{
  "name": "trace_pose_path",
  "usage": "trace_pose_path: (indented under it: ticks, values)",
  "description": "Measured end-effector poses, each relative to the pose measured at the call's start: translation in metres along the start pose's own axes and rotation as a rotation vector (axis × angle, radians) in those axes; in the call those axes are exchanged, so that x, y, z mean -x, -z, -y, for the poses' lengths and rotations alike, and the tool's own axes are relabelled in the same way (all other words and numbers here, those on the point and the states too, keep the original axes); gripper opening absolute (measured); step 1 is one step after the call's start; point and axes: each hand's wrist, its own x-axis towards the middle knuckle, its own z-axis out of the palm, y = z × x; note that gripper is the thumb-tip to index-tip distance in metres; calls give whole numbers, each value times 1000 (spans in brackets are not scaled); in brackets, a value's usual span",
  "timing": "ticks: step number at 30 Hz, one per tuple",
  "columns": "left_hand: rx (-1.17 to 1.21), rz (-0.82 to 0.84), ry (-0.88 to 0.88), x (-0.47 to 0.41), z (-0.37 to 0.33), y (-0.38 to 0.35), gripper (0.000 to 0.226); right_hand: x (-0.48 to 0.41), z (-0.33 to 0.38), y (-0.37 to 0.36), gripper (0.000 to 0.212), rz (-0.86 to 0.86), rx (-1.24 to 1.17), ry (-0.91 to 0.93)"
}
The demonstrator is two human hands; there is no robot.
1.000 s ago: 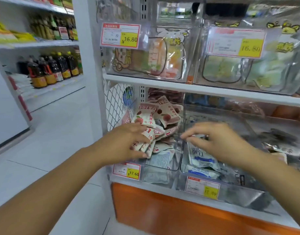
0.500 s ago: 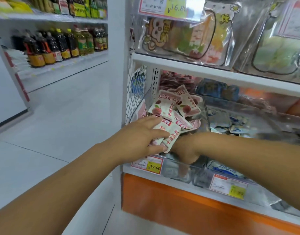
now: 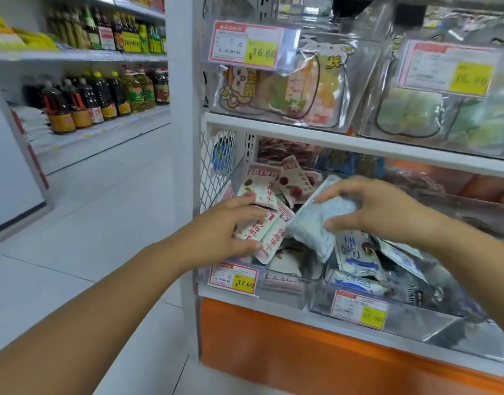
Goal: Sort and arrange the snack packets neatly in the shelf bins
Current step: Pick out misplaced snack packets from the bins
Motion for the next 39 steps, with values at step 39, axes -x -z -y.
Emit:
trace_pose_path:
  ticks: [39]
  values:
    - [-222, -36, 76, -32, -1, -33, 70, -143, 3, -69, 17, 59, 468, 134]
